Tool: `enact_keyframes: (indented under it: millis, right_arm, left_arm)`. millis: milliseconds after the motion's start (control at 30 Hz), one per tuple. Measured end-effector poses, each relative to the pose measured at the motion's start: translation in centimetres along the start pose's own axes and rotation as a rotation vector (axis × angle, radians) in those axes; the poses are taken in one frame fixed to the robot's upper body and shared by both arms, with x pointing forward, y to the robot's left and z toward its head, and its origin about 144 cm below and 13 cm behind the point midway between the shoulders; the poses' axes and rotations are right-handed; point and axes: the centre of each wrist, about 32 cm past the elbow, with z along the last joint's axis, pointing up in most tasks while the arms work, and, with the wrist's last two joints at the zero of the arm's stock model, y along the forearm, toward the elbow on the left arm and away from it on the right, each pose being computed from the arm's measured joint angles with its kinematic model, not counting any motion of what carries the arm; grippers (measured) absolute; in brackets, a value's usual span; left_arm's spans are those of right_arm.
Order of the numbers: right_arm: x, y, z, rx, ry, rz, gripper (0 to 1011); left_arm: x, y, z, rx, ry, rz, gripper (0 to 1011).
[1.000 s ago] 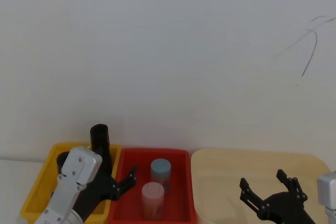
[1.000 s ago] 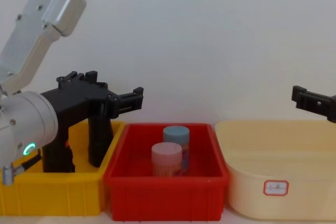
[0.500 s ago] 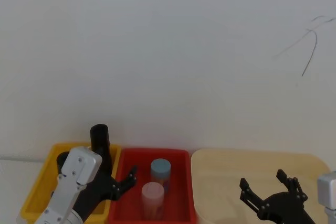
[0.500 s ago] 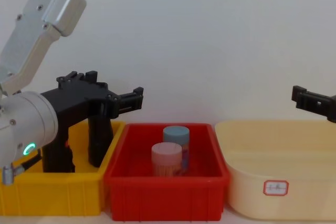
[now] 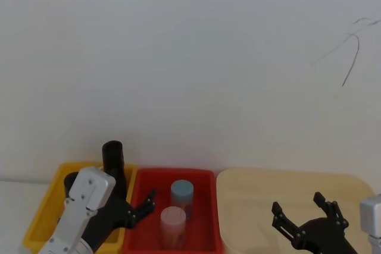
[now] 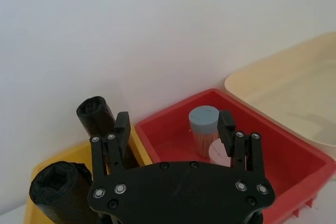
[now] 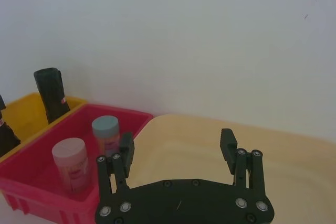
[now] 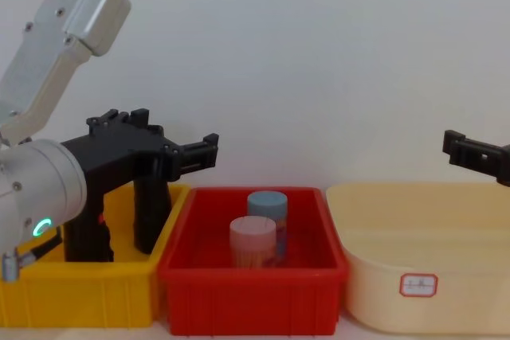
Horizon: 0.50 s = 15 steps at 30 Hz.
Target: Pick up the garbage bag with the one hand and transfer it to the other hand.
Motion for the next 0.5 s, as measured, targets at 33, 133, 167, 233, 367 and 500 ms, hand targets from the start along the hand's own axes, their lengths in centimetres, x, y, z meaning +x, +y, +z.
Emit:
enact_keyframes:
  millis: [33, 133, 167, 233, 367, 500]
  right_arm:
    - [0.0, 0.0, 0.0, 0.0, 0.0, 0.0, 1000]
    - [0.0, 0.0, 0.0, 0.0, 0.0, 0.0, 1000]
    - [0.0, 0.0, 0.0, 0.0, 0.0, 0.0, 1000]
    - [0.0, 0.0, 0.0, 0.0, 0.0, 0.0, 1000]
    - [0.0, 0.0, 0.0, 0.0, 0.0, 0.0, 1000]
    - [0.0, 0.0, 0.0, 0.0, 0.0, 0.0, 1000]
  left_arm:
    - [0.1, 0.0, 0.0, 0.0, 0.0, -0.003, 1003]
    - [0.4, 0.4, -0.1, 0.004, 0.006, -0.017, 1003]
    - [0.7, 0.6, -0.2, 0.008, 0.009, -0.023, 1003]
    - [1.0, 0.9, -0.2, 0.011, 0.011, -0.027, 1003]
    - [1.8, 1.9, -0.5, 0.024, 0.018, -0.04, 1003]
    - [3.0, 3.3, -1.0, 0.043, 0.032, -0.05, 1003]
